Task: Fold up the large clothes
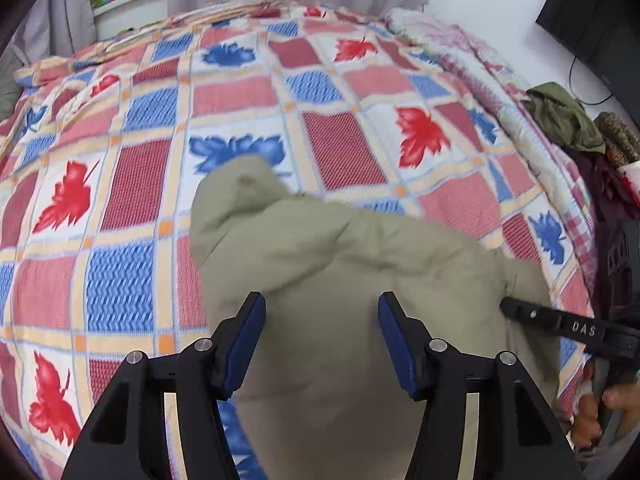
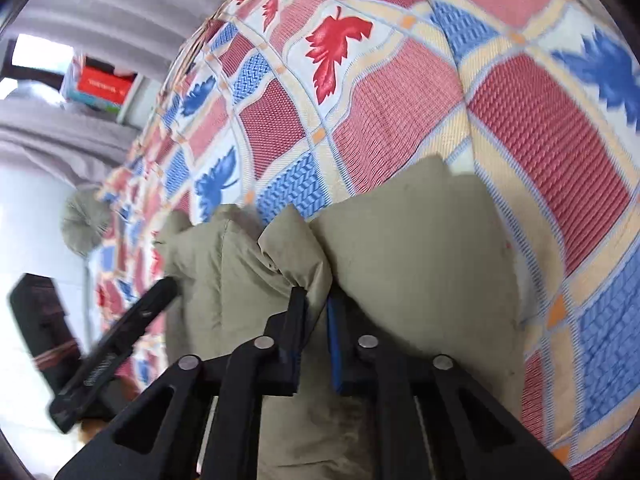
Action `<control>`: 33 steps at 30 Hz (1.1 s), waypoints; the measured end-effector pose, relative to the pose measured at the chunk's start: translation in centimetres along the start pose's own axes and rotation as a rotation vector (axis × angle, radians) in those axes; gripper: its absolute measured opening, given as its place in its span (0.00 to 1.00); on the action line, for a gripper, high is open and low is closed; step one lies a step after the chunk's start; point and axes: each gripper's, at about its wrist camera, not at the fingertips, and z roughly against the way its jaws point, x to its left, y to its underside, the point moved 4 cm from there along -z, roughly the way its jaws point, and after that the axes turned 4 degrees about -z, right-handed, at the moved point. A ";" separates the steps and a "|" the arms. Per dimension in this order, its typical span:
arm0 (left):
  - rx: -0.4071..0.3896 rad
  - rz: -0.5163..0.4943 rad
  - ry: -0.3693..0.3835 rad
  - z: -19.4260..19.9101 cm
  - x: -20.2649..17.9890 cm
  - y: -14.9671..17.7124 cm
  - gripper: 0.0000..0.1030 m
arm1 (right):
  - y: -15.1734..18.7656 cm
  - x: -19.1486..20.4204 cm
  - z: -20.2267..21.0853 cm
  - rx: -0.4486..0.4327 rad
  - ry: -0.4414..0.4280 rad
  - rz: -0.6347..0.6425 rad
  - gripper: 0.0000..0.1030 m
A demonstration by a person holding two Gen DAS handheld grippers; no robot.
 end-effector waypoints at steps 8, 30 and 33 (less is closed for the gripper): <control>0.027 0.013 -0.030 -1.1 0.3 1.0 0.66 | 0.7 -4.2 -2.6 0.052 0.112 -0.020 0.00; 0.058 0.010 -0.073 1.4 2.0 2.3 1.00 | 4.4 -4.3 5.8 -0.033 0.092 -0.064 0.04; 0.068 0.025 -0.058 1.6 2.4 2.7 1.00 | 4.5 -4.6 6.0 -0.037 0.101 -0.064 0.04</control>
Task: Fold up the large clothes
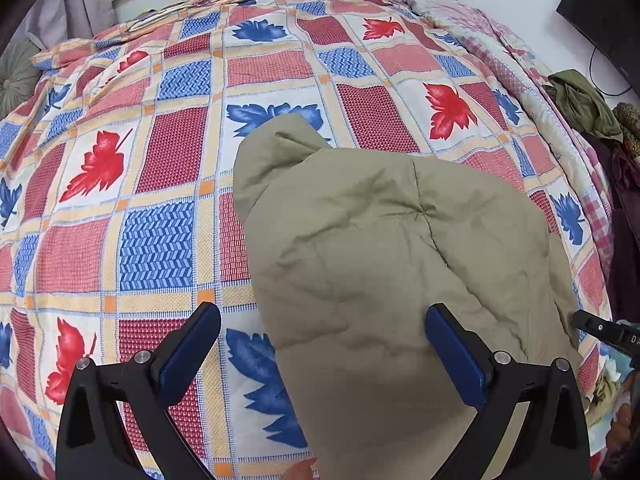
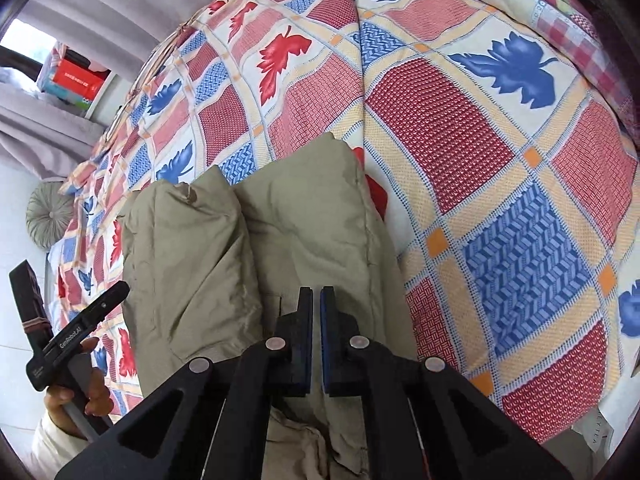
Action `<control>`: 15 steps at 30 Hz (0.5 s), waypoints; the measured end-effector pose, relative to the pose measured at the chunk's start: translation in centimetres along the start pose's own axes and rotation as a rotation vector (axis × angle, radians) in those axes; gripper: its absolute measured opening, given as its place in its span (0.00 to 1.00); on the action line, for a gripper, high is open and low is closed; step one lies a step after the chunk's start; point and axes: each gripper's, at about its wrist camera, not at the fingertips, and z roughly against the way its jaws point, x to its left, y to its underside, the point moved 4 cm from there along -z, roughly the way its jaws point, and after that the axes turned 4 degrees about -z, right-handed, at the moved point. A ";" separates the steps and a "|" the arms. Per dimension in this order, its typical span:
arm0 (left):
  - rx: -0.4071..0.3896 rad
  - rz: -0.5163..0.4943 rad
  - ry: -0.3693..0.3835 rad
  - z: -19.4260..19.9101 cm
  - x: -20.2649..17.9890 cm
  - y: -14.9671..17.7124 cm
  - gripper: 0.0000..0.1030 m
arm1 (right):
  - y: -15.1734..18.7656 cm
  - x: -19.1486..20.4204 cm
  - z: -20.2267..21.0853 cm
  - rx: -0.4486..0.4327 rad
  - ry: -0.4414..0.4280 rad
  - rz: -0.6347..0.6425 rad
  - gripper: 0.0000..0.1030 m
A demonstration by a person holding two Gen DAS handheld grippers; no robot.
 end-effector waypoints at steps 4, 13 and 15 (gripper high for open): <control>0.049 0.052 0.066 -0.2 1.4 1.1 1.00 | -0.3 -0.5 0.2 -0.001 0.008 0.002 0.05; 0.123 0.184 0.222 -1.5 3.5 3.6 1.00 | -1.0 -2.4 0.1 -0.005 -0.038 -0.028 0.74; 0.147 0.216 0.300 -2.1 3.6 3.9 1.00 | -1.0 -2.7 -0.8 0.032 -0.067 -0.033 0.79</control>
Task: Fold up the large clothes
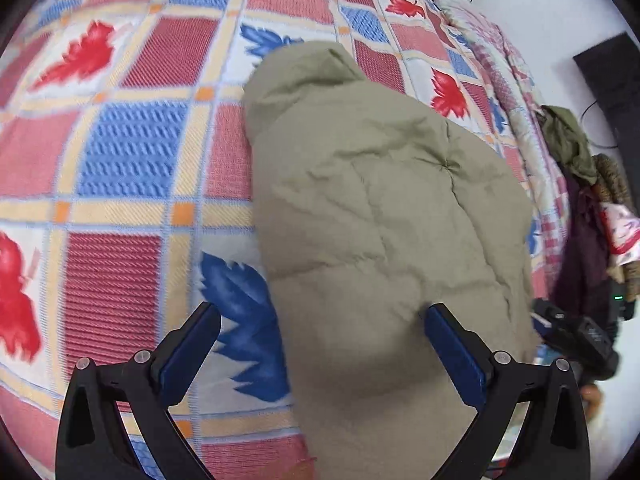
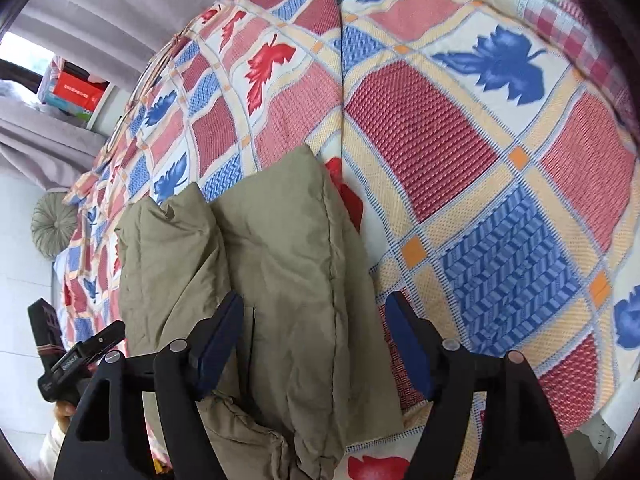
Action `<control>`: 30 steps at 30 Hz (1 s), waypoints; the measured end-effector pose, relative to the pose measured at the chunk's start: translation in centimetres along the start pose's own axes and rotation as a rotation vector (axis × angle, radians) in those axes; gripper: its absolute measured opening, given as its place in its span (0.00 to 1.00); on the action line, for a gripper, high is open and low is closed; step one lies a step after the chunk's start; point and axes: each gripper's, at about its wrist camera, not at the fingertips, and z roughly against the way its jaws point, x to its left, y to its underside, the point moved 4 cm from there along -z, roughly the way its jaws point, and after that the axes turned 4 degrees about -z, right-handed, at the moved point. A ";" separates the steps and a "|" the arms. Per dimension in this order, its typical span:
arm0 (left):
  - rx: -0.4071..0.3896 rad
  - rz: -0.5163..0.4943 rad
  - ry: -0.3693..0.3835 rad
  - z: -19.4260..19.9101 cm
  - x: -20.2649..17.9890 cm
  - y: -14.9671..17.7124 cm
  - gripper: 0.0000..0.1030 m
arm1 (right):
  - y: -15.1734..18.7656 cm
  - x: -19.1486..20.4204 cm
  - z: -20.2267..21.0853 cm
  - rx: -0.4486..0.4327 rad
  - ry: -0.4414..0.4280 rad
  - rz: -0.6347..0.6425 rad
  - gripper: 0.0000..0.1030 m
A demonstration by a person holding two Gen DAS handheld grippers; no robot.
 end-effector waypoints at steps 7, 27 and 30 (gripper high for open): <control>0.048 0.053 0.208 -1.4 0.5 0.7 1.00 | -0.1 -0.6 -3.2 0.097 -0.102 -0.007 0.87; 0.168 0.045 0.349 -7.1 0.1 -0.2 1.00 | -0.4 5.7 -9.7 0.346 -0.247 0.240 1.00; 0.185 0.076 0.402 -8.3 0.1 -0.4 1.00 | -0.7 6.0 -11.4 0.377 -0.226 0.234 1.00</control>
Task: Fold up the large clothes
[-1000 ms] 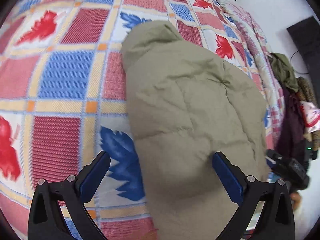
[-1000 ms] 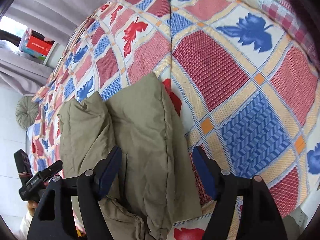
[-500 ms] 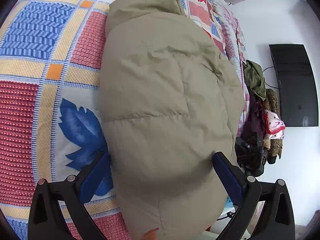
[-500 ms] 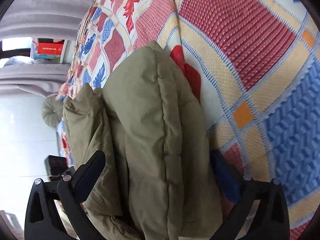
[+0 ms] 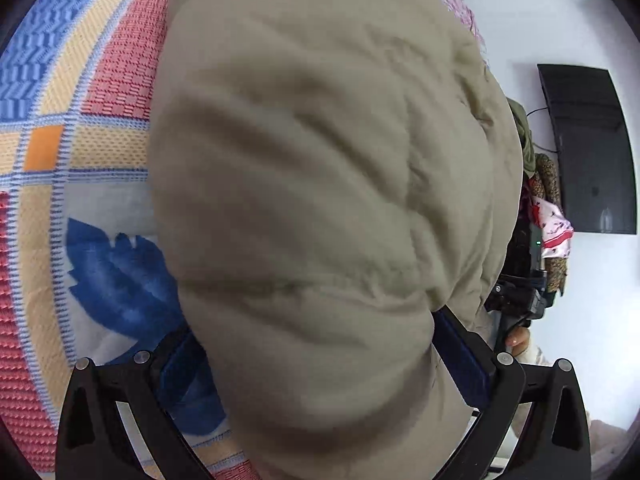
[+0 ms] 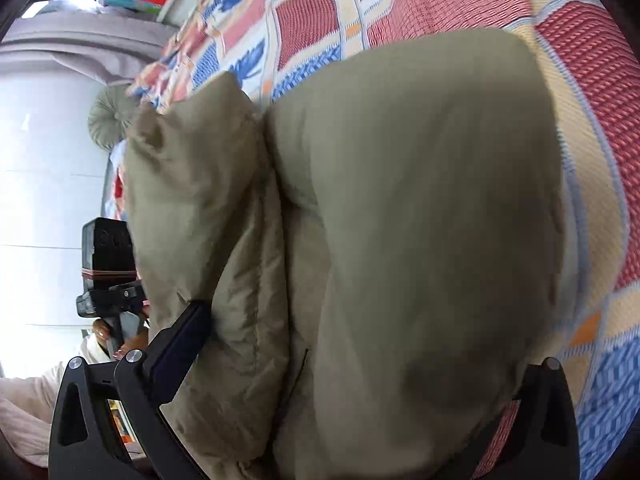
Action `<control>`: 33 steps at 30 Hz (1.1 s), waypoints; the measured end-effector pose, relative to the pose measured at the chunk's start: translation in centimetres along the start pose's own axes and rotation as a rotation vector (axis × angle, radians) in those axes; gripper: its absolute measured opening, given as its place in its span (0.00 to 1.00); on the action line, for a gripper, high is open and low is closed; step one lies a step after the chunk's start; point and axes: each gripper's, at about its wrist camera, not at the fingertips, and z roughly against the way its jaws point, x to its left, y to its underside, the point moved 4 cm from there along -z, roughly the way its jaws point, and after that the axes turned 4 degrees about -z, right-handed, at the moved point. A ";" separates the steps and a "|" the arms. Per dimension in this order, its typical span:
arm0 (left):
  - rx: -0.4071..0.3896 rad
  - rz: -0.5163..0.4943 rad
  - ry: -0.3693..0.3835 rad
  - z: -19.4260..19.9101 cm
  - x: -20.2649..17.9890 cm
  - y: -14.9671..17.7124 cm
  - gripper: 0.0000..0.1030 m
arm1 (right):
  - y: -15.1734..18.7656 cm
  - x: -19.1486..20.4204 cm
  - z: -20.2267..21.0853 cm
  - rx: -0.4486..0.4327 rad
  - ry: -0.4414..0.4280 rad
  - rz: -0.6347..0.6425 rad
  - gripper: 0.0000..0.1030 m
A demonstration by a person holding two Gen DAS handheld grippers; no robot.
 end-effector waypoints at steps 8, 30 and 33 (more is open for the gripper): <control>-0.035 0.004 -0.022 -1.0 -1.9 -0.1 1.00 | -0.4 -0.9 -0.7 -0.026 -0.047 -0.119 1.00; -0.286 -0.145 -0.128 14.3 -2.8 -2.2 0.73 | -0.4 11.0 -1.8 -0.079 -0.143 -0.014 0.38; -0.342 -0.125 -0.157 17.9 -0.6 -3.8 0.73 | -1.7 14.0 -4.0 -0.066 -0.168 0.033 0.38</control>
